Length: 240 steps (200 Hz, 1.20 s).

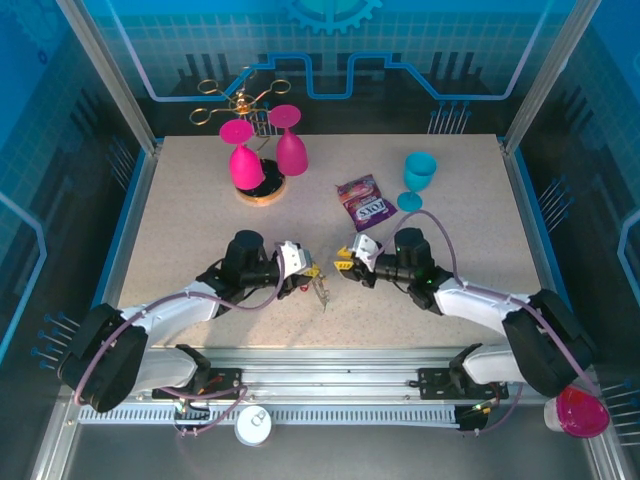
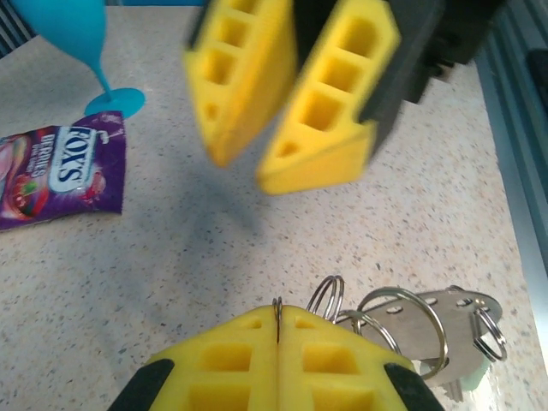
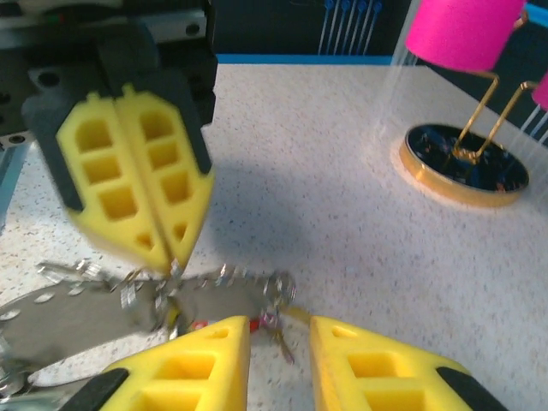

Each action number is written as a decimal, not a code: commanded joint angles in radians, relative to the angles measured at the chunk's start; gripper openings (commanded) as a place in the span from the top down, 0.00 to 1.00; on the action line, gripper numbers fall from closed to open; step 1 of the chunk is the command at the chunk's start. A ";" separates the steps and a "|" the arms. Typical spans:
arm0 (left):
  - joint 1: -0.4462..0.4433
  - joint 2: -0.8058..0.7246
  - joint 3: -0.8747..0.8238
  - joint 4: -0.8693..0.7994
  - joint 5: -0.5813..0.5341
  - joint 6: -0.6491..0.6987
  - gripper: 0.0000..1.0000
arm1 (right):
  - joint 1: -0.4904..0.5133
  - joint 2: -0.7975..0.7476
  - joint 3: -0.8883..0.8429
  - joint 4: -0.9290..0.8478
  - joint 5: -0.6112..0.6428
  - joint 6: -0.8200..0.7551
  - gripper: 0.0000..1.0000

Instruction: Put the keys on the keyring

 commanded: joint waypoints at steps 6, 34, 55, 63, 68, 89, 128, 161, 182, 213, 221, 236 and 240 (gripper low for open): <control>-0.002 0.016 0.023 -0.058 0.079 0.131 1.00 | 0.014 0.092 0.071 0.057 -0.071 -0.106 0.75; -0.004 0.006 -0.007 -0.034 0.084 0.127 1.00 | 0.035 0.152 0.078 0.072 -0.106 -0.146 0.75; -0.003 -0.005 -0.012 -0.034 0.079 0.119 1.00 | 0.049 0.155 0.045 0.057 -0.125 -0.200 0.73; -0.003 -0.008 -0.011 -0.040 0.079 0.121 1.00 | 0.053 0.148 0.038 0.030 -0.138 -0.225 0.72; -0.004 -0.009 -0.011 -0.044 0.079 0.122 1.00 | 0.056 0.143 0.036 0.011 -0.141 -0.238 0.72; -0.003 -0.010 -0.010 -0.049 0.085 0.130 1.00 | 0.075 0.142 0.044 -0.040 -0.137 -0.268 0.72; -0.004 -0.008 -0.009 -0.052 0.077 0.133 1.00 | 0.082 0.162 0.042 -0.034 -0.139 -0.270 0.72; -0.003 -0.008 -0.007 -0.057 0.073 0.140 1.00 | 0.081 0.159 0.023 -0.014 -0.105 -0.265 0.72; -0.004 -0.011 -0.003 -0.070 0.070 0.151 1.00 | 0.073 0.148 0.007 0.006 -0.107 -0.253 0.72; -0.005 -0.017 -0.001 -0.076 0.071 0.151 1.00 | 0.071 0.133 -0.004 -0.006 -0.133 -0.245 0.73; -0.005 -0.017 -0.001 -0.077 0.071 0.152 1.00 | 0.074 0.136 0.000 -0.006 -0.141 -0.243 0.73; -0.005 -0.016 0.002 -0.081 0.073 0.154 1.00 | 0.081 0.148 0.005 0.013 -0.146 -0.234 0.74; -0.005 -0.016 0.002 -0.080 0.075 0.154 1.00 | 0.082 0.152 0.008 0.017 -0.147 -0.232 0.74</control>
